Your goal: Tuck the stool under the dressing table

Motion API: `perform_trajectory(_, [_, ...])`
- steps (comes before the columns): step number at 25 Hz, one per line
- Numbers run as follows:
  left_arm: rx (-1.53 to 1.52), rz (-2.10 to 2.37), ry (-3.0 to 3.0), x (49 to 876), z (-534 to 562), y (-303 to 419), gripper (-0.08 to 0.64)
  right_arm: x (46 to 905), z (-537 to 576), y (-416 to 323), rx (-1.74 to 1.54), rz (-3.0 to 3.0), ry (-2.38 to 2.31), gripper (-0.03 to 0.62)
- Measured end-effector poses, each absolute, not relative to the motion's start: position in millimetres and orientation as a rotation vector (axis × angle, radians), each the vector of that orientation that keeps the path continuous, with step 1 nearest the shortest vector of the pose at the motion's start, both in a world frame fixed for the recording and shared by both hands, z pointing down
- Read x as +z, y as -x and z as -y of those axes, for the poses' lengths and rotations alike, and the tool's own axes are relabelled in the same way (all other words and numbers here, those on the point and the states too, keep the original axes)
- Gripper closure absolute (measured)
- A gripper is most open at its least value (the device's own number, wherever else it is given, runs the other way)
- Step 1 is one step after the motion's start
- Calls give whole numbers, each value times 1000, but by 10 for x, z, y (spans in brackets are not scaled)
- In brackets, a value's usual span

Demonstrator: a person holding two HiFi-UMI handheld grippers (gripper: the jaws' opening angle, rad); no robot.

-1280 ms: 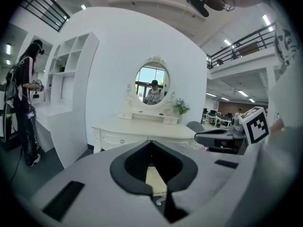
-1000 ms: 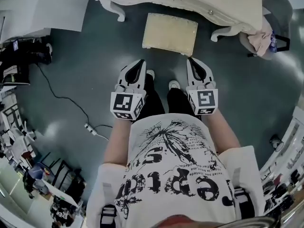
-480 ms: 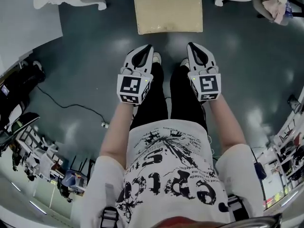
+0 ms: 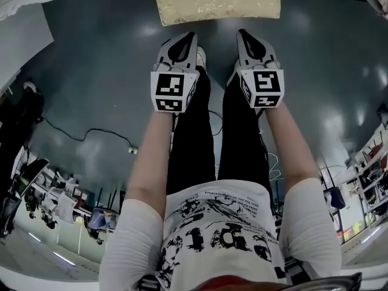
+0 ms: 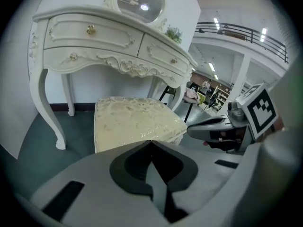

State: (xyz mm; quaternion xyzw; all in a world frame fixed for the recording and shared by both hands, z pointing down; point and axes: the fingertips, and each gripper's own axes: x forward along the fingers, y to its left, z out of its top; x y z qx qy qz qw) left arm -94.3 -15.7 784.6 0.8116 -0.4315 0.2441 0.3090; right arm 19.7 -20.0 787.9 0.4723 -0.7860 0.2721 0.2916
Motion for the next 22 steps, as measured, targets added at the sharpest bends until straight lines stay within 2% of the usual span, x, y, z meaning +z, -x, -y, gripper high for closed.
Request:
perform_trajectory(10, [666, 1139, -2048, 8727, 215, 850, 540, 8784, 273, -416, 789, 1952, -1271, 575])
perform_trajectory(22, [603, 1114, -2025, 8719, 500, 708, 540, 8742, 613, -590, 837, 1890, -1292, 575])
